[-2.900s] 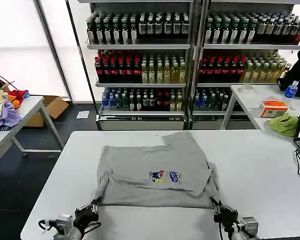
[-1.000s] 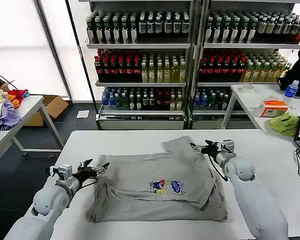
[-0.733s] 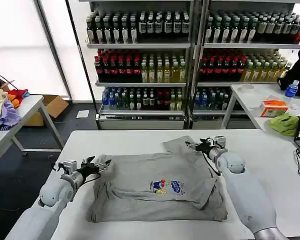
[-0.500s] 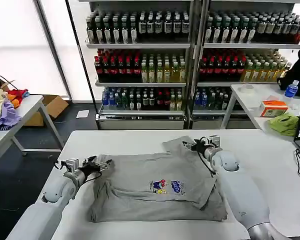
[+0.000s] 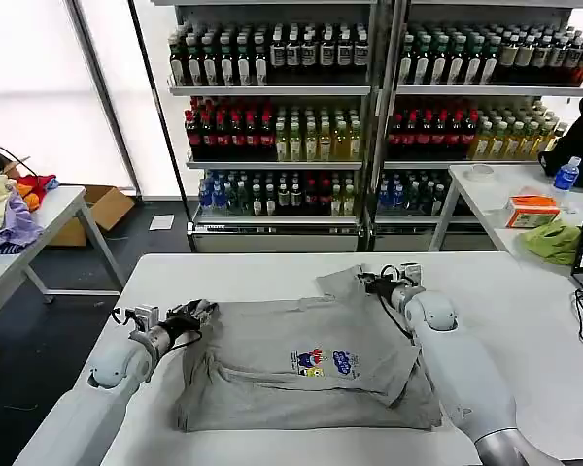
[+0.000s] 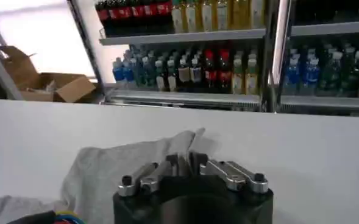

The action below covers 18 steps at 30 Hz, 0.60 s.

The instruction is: Fold and organize the clothes.

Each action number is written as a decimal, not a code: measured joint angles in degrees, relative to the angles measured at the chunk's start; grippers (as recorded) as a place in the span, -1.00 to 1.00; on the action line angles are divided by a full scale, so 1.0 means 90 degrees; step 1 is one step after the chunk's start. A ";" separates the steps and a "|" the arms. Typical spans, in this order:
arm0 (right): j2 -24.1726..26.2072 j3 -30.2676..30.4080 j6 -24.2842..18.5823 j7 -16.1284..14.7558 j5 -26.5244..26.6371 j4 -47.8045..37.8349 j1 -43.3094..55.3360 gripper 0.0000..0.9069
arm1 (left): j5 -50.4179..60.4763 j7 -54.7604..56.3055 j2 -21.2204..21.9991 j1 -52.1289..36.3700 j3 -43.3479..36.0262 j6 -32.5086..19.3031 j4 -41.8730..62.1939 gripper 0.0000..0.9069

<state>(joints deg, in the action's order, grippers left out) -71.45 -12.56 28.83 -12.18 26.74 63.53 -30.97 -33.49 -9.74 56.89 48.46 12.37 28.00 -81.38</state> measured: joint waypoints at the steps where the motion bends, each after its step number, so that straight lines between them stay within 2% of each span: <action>1: 0.0007 -0.0011 0.0003 0.0007 0.0022 0.0032 -0.0013 -1.00 | -0.0002 -0.0003 0.0002 -0.0014 -0.0012 -0.0002 0.0002 -0.98; 9: 0.0125 -0.0186 0.0132 0.0100 0.0331 0.0724 -0.0283 -1.00 | -0.0058 -0.0014 -0.0048 -0.0059 -0.0006 -0.0024 -0.0064 -0.98; 18: 0.0395 -0.0514 0.0329 0.0327 0.0846 0.2033 -0.0846 -1.00 | -0.0230 0.0145 -0.0238 0.0098 0.0225 -0.0011 -0.0553 -0.98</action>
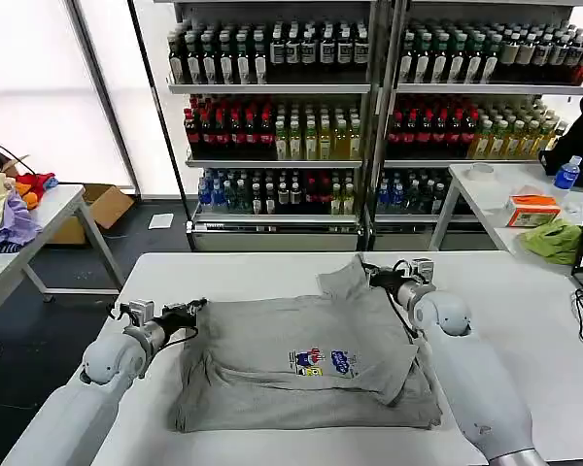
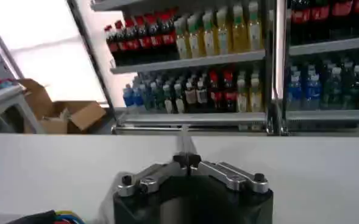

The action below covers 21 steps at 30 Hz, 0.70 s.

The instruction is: Fold and organize the clothes.

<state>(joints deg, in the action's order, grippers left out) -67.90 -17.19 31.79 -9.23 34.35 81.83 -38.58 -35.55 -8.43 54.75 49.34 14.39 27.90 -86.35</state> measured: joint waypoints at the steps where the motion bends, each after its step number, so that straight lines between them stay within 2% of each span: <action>1: 0.0035 -0.0047 0.0013 0.0019 0.0049 0.0150 -0.0079 -1.00 | -0.0027 0.0002 -0.0022 0.0042 0.0042 0.0000 -0.0100 -0.98; 4: 0.0150 -0.0223 0.0043 0.0054 0.0177 0.0655 -0.0375 -1.00 | -0.0093 0.0049 -0.0081 0.0207 0.0202 0.0000 -0.0444 -0.98; 5: 0.0184 -0.0277 0.0050 0.0072 0.0200 0.0797 -0.0479 -0.87 | -0.0111 0.0049 -0.0102 0.0273 0.0264 -0.0004 -0.0570 -0.98; 6: 0.0210 -0.0325 0.0055 0.0099 0.0219 0.0931 -0.0578 1.00 | -0.0125 0.0052 -0.0125 0.0354 0.0326 -0.0008 -0.0705 -0.98; 13: 0.0182 -0.0397 0.0089 0.0342 0.0090 0.1139 -0.0797 1.00 | -0.0154 0.0058 -0.0128 0.0811 0.0561 -0.0066 -0.1260 -0.98; 21: -0.0030 0.0003 0.0119 0.0543 -0.0430 0.0163 -0.0143 1.00 | -0.0170 0.0055 -0.0129 0.0927 0.0578 -0.0064 -0.1448 -0.98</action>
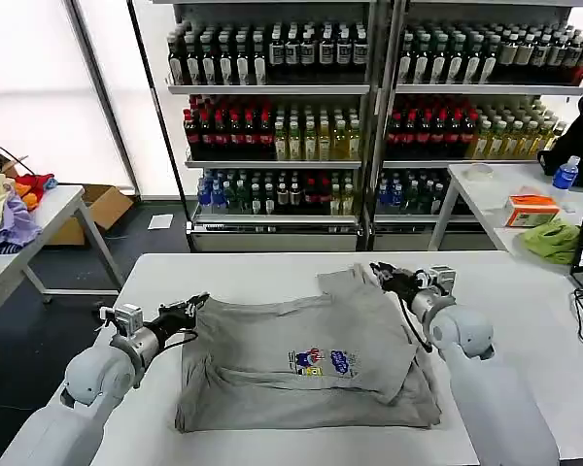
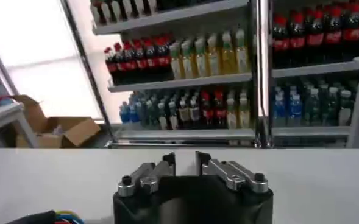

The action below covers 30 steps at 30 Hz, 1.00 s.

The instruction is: Fold and organize the clothes.

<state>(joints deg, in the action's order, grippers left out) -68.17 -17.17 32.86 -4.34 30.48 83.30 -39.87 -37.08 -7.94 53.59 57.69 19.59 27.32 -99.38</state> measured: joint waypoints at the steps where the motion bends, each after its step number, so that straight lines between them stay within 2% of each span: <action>1: -0.0035 0.0057 0.0003 0.0016 -0.0078 -0.0144 0.0089 1.00 | -0.0003 -0.0002 0.0000 0.0007 0.0002 0.0001 -0.0020 -0.98; 6: -0.0227 0.0304 0.0026 0.0097 -0.0360 -0.0840 0.0501 1.00 | -0.0020 -0.0012 -0.0018 0.0069 0.0075 0.0002 -0.0112 -0.98; 8: -0.0294 0.0395 0.0028 0.0100 -0.0432 -0.1079 0.0607 0.93 | -0.0020 -0.0021 -0.0030 0.0100 0.0104 0.0002 -0.0133 -0.98; 10: -0.0340 0.0473 0.0033 0.0085 -0.0464 -0.1247 0.0659 -1.00 | -0.0019 -0.0030 -0.0031 0.0128 0.0130 0.0002 -0.0159 -0.98; 19: -0.0473 0.0657 0.0037 0.0117 -0.0394 -0.1616 0.0741 -1.00 | -0.0020 -0.0033 0.0008 0.0161 0.0166 -0.0001 -0.0179 -0.98; 30: -0.0481 0.0603 0.0029 0.0089 0.0195 -0.1701 0.0802 -1.00 | -0.0015 -0.0032 0.0013 0.0250 0.0200 -0.0016 -0.0222 -0.98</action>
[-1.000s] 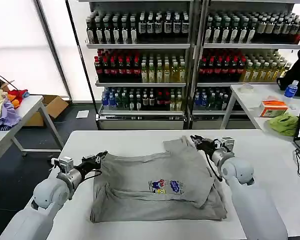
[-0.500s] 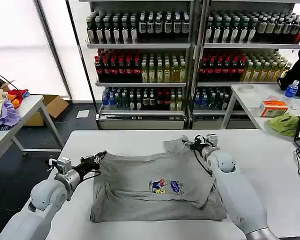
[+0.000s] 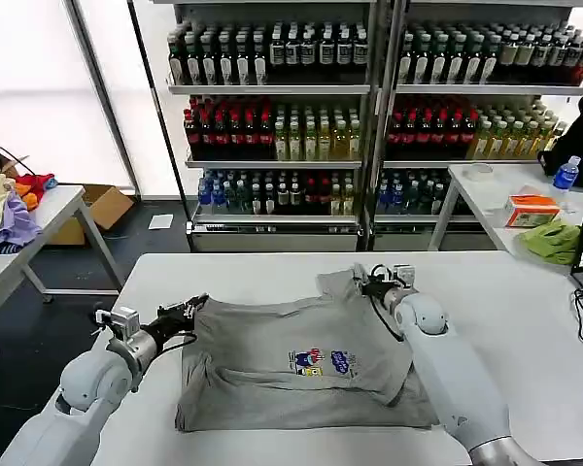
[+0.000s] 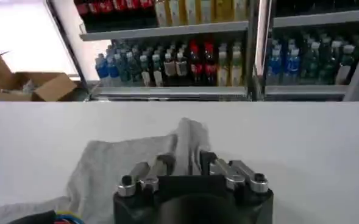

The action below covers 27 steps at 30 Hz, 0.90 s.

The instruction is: Fold and organize the clothes.

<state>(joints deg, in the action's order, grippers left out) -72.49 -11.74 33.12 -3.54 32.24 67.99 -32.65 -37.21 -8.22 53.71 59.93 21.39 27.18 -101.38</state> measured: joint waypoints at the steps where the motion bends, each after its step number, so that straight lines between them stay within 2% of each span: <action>1: 0.0010 -0.0019 -0.0013 -0.0029 0.0098 0.0026 -0.0014 -1.00 | 0.0000 -0.0003 -0.0005 0.0004 0.0005 -0.0002 -0.0007 -0.98; 6: 0.0101 -0.0129 -0.0168 -0.0189 0.0606 0.0258 -0.0134 -1.00 | -0.0011 -0.0006 -0.0033 0.0024 0.0046 -0.0004 -0.0063 -0.98; 12: 0.0308 -0.0338 -0.0237 -0.0205 0.1138 0.0896 -0.0465 -1.00 | -0.0040 -0.0013 -0.0110 0.0138 0.0132 -0.0026 -0.0186 -0.98; 19: 0.0650 -0.0878 -0.0220 -0.0085 0.1605 0.2140 -0.1250 -1.00 | -0.0057 0.0049 -0.0134 0.0390 0.0324 -0.0043 -0.0430 -0.98; 27: 0.0906 -0.1808 -0.0112 0.0018 0.1994 0.3768 -0.2671 -1.00 | -0.0051 0.0169 -0.0119 0.1074 0.0761 0.0019 -0.0998 -0.98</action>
<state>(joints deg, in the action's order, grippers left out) -64.34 -28.01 32.11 -3.38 50.19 101.90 -56.69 -37.67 -6.70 52.64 69.60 28.24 27.35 -110.36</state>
